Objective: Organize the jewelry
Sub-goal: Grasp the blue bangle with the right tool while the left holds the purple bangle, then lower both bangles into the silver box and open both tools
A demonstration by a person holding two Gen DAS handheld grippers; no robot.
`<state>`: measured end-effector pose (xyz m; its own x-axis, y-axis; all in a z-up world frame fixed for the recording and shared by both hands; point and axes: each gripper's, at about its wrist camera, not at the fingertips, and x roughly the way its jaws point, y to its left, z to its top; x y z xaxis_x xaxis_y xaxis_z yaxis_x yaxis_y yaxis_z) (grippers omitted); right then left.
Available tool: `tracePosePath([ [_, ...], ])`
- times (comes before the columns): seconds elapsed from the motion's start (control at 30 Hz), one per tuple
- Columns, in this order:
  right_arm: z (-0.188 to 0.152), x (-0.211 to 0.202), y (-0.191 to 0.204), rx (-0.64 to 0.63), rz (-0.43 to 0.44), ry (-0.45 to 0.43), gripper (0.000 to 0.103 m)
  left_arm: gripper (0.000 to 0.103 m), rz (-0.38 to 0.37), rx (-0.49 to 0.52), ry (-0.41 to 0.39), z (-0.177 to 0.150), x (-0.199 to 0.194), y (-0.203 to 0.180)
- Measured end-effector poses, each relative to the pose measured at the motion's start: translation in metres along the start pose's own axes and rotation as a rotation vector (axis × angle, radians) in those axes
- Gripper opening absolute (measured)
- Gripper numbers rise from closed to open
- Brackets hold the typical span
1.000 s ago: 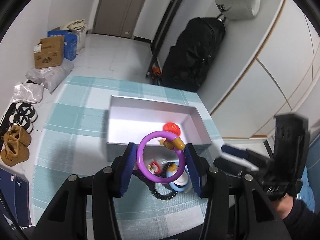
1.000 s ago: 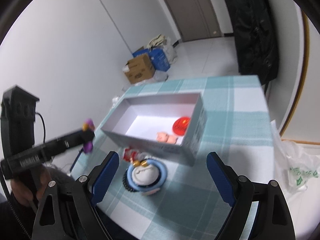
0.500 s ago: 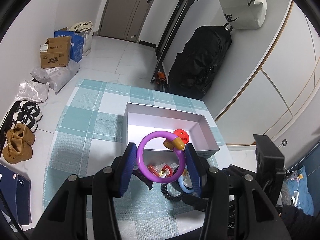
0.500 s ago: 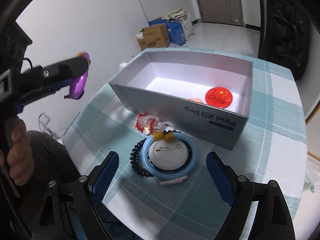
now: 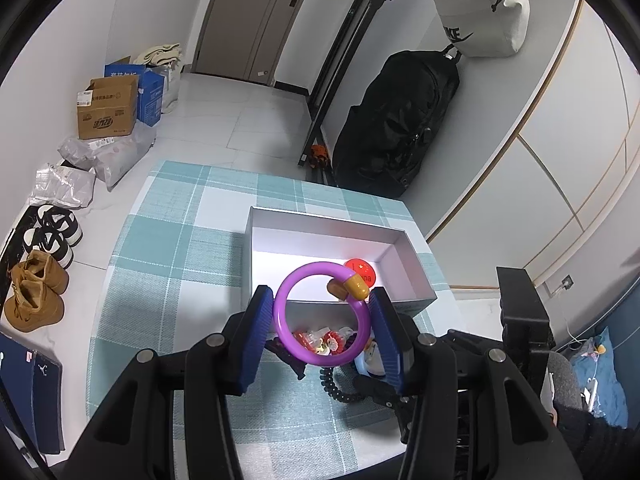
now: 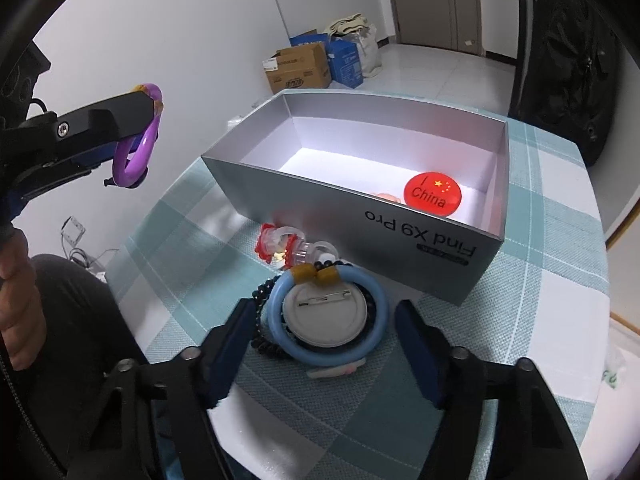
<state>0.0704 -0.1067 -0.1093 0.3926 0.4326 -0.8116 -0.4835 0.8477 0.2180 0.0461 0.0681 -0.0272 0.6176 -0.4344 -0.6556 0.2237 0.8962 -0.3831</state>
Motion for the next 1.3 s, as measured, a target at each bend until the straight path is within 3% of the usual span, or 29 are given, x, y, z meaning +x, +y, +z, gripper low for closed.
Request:
tracePosePath([
  [0.23, -0.001, -0.004, -0.002, 0.002, 0.01, -0.008, 0.062, 0.044, -0.004, -0.005, 0.003, 0.001, 0.001, 0.001],
  [0.57, 0.003, -0.023, -0.003, 0.03, 0.056, -0.084, 0.062, 0.044, -0.001, -0.013, 0.007, 0.0, 0.004, 0.0],
  [1.0, 0.019, -0.064, -0.007, 0.068, 0.163, -0.28, 0.062, 0.044, 0.001, -0.013, 0.003, 0.003, 0.013, -0.008],
  [1.3, 0.039, -0.071, -0.032, 0.184, 0.22, -0.348, 0.062, 0.044, 0.01, -0.018, 0.003, 0.015, 0.03, -0.011],
])
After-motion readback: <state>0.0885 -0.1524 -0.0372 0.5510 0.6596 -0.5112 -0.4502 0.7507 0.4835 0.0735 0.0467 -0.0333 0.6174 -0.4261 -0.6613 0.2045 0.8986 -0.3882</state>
